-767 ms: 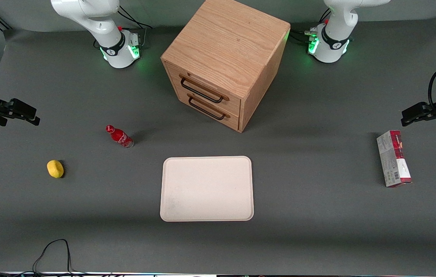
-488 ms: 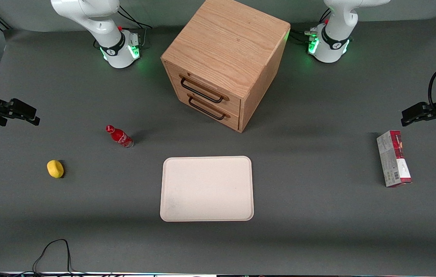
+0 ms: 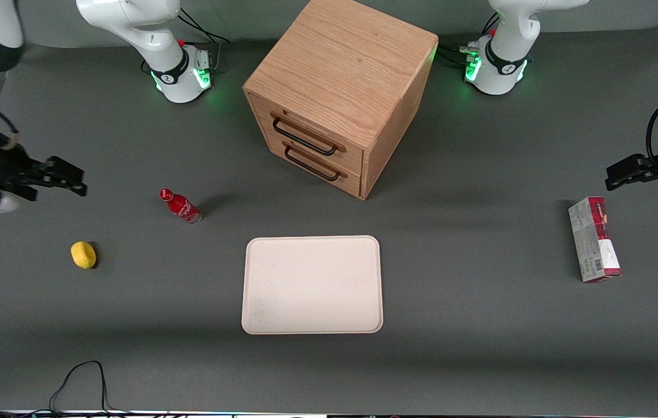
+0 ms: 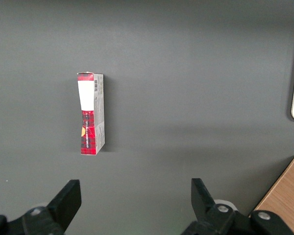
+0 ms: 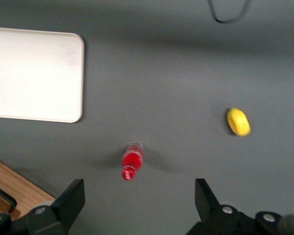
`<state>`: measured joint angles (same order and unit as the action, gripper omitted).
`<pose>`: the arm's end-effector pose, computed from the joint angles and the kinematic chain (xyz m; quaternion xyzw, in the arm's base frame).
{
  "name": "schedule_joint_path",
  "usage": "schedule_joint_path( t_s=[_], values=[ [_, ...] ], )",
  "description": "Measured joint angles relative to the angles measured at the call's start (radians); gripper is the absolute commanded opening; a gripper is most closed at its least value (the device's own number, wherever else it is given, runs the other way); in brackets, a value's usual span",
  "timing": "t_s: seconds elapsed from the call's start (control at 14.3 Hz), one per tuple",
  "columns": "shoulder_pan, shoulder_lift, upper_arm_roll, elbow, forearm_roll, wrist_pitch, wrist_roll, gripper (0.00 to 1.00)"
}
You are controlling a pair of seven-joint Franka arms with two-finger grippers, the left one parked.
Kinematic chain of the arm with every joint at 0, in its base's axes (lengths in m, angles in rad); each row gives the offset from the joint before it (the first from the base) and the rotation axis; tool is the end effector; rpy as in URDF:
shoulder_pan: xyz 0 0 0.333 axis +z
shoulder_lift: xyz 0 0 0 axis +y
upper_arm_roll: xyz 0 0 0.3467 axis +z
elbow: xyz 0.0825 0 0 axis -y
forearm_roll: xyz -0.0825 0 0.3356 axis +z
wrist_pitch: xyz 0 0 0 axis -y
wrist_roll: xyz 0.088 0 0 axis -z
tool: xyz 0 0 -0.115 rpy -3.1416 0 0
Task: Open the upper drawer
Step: 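Lift the right gripper from rest toward the wooden cabinet, then move the open right gripper to the upper drawer's black handle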
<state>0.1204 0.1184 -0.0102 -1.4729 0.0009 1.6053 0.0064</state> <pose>0.5463 0.0609 0.6294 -0.9986 -0.0519 -0.0070 0.0003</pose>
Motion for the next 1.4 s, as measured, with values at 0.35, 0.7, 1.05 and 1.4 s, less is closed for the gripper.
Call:
schedule_joint_path(
  t_s=[0.35,0.7,1.05,1.4],
  values=[
    [0.174,0.103,0.008,0.078,0.000,0.002,0.000,1.00],
    [0.379,0.139,0.013,0.078,0.000,-0.002,-0.015,1.00],
    [0.519,0.148,0.014,0.044,0.000,-0.013,-0.114,1.00],
    [0.585,0.148,0.014,0.027,0.062,-0.013,-0.165,1.00]
  ],
)
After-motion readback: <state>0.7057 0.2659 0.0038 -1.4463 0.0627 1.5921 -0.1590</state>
